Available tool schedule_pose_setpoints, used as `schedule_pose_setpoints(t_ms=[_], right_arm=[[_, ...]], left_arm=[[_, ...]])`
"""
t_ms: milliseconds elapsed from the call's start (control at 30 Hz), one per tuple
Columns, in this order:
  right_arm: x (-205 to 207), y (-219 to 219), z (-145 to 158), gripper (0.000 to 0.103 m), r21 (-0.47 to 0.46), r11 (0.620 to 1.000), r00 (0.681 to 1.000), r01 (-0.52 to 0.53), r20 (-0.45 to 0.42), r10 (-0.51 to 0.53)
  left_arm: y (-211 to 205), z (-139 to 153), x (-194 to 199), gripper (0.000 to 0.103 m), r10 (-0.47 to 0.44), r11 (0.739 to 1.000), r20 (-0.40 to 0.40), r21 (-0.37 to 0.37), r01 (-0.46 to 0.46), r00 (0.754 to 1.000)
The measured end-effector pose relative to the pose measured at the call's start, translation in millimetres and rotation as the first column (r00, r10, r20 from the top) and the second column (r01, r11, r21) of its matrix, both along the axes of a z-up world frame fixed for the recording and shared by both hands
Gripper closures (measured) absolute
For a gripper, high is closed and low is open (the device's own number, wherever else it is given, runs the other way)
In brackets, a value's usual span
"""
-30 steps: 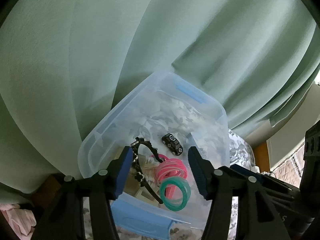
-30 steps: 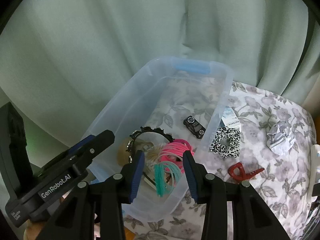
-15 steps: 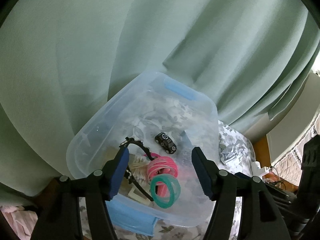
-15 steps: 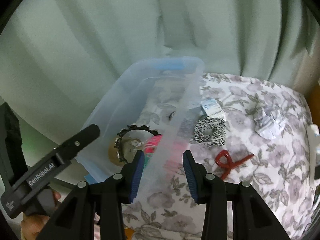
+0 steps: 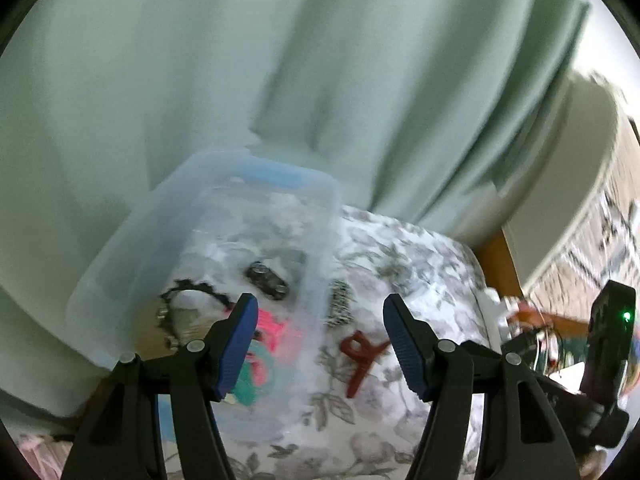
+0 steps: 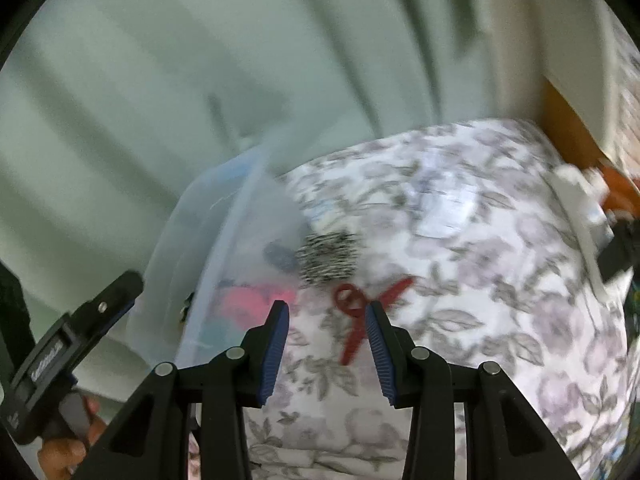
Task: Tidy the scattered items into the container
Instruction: 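Withdraw both open tools from the box toward the remaining items, then grasp the red claw clip with the left tool while the right tool grasps the crumpled white paper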
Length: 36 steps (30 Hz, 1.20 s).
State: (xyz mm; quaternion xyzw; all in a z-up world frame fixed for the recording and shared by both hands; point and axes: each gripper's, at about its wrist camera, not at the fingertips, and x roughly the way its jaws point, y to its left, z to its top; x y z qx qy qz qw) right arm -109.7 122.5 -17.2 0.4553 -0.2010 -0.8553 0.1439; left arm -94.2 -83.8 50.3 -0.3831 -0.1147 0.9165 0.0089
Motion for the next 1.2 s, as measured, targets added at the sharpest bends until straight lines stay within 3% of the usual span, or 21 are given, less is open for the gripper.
schedule_pose_setpoints(t_ms=[233,467,733,1033,1200], right_arm=[[4,76,-14,0.058,-0.063,0.987,0.989,0.147,0.014,-0.146],[6,124,-58,0.057,-0.077,0.97,0.969,0.229,0.114,-0.22],[-5,126,-95,0.057,-0.068,0.977,0.963,0.2,0.195,-0.184],[-16,109,-122,0.057,-0.035,0.991,0.964,0.129,0.239,-0.117],[-28,102,-124,0.057,0.003,0.997,0.974,0.078,0.211,-0.077]], left_arm=[[59,-17,-21,0.037,-0.116,0.992,0.063,-0.045,0.118,0.991],[106,-72,-38,0.037,-0.21,0.971,0.2,-0.074,0.228,0.957],[109,-141,-54,0.037,-0.155,0.975,0.34,-0.098,0.199,0.927],[104,-179,-70,0.037,-0.13,0.976,0.375,-0.117,0.186,0.918],[102,-195,-83,0.037,-0.104,0.982,0.377,-0.11,0.156,0.92]])
